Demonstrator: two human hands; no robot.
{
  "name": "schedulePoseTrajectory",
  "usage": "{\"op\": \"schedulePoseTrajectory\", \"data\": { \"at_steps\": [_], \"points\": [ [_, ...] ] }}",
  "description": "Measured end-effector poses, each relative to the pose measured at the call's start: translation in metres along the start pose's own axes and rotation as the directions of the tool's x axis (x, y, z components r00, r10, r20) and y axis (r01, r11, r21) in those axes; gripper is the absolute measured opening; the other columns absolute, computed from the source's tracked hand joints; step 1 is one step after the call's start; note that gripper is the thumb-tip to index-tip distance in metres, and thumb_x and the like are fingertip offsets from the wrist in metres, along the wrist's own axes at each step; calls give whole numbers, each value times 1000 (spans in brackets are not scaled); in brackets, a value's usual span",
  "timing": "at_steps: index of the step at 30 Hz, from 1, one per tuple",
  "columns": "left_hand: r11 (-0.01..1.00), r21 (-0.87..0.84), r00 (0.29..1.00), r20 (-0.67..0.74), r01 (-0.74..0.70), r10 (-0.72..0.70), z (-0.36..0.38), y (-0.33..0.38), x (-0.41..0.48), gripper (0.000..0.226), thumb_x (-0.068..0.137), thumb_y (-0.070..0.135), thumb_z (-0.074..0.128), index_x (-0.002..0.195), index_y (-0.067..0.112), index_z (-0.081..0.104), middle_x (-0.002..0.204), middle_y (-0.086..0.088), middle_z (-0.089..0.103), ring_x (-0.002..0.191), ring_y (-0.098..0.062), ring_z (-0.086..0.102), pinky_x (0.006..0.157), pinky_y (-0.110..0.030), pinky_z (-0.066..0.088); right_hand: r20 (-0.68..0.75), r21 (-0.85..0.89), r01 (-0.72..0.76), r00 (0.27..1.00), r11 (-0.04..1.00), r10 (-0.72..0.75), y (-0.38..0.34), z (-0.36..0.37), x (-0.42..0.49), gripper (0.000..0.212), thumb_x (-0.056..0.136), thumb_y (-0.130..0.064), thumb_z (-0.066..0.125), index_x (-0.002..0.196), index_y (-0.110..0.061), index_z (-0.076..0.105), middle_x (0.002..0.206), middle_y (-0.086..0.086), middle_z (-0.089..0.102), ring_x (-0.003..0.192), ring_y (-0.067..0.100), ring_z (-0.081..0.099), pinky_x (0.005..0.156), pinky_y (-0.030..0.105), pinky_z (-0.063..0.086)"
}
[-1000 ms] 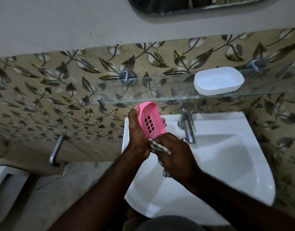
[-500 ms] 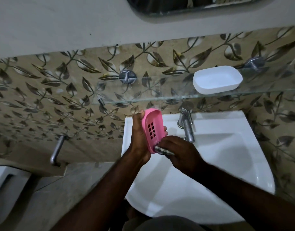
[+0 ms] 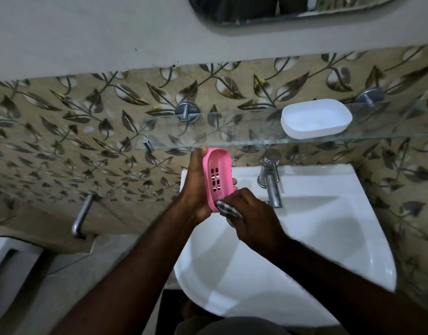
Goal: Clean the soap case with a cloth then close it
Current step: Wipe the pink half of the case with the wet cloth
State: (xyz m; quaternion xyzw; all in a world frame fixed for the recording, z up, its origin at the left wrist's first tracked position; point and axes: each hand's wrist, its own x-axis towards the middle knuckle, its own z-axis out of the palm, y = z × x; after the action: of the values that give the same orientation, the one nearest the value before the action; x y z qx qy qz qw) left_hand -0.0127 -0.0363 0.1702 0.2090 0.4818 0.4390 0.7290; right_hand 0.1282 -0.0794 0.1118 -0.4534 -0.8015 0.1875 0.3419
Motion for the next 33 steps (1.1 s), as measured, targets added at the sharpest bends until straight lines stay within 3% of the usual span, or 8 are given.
{"op": "schedulePoseTrajectory", "data": {
  "at_steps": [6,10,14,19,22,26,30,33],
  "points": [
    [998,-40,993,-105,-55,50,-1,-29,-3,76,88,64,44,131,3,55,90,-17,63,76,-24,64,66,-30,54,-40,219,-173,982,960,186,-13,5,4,20,85,-23,58,104,-26,65,96,-16,53,84,9,61,72,21,46],
    [998,-51,992,-118,-38,32,4,-26,-4,62,88,59,51,126,10,59,103,-19,64,80,-27,65,65,-31,56,-53,159,-94,993,983,104,-13,2,-4,26,86,-19,56,109,-22,65,104,-6,60,88,12,62,72,25,49],
    [999,-49,991,-134,-5,-1,2,-33,-1,66,89,59,49,131,8,56,94,-14,65,78,-24,63,61,-30,55,0,41,-3,1000,999,3,9,-5,-9,25,82,-23,53,103,-20,66,100,-3,61,87,17,64,67,36,52],
    [993,-96,990,-132,-68,55,8,-34,3,61,82,57,57,112,5,66,92,-19,64,76,-27,64,73,-36,53,-105,349,-245,949,905,297,-28,4,1,15,82,-22,62,95,-22,68,93,-10,61,86,6,61,75,23,50],
    [998,-60,992,-129,-15,7,5,-38,3,66,84,60,53,120,6,63,95,-20,65,76,-26,64,66,-32,54,-51,267,-182,978,946,202,-16,4,-9,22,86,-21,61,106,-24,67,100,-18,56,87,3,61,75,16,47],
    [999,-48,986,-166,7,-15,-7,-49,8,76,83,64,56,133,8,55,88,-13,65,72,-24,65,57,-30,52,57,135,-111,993,985,104,9,0,-16,13,87,-25,58,96,-31,65,92,-13,56,72,12,63,62,29,50],
    [995,-84,994,-101,-47,39,-1,-46,10,73,72,62,62,108,-1,66,80,-17,63,70,-26,62,69,-34,51,-15,459,-302,938,836,347,-17,5,0,8,81,-14,71,84,-20,67,83,-7,62,73,8,64,65,27,52],
    [997,-71,995,-87,-43,37,0,-40,9,71,69,59,64,108,1,66,86,-19,64,74,-27,64,75,-36,51,-28,351,-186,978,918,209,-14,3,-2,8,84,-18,67,91,-19,66,90,-7,61,80,11,63,69,28,51]
  ]
}}
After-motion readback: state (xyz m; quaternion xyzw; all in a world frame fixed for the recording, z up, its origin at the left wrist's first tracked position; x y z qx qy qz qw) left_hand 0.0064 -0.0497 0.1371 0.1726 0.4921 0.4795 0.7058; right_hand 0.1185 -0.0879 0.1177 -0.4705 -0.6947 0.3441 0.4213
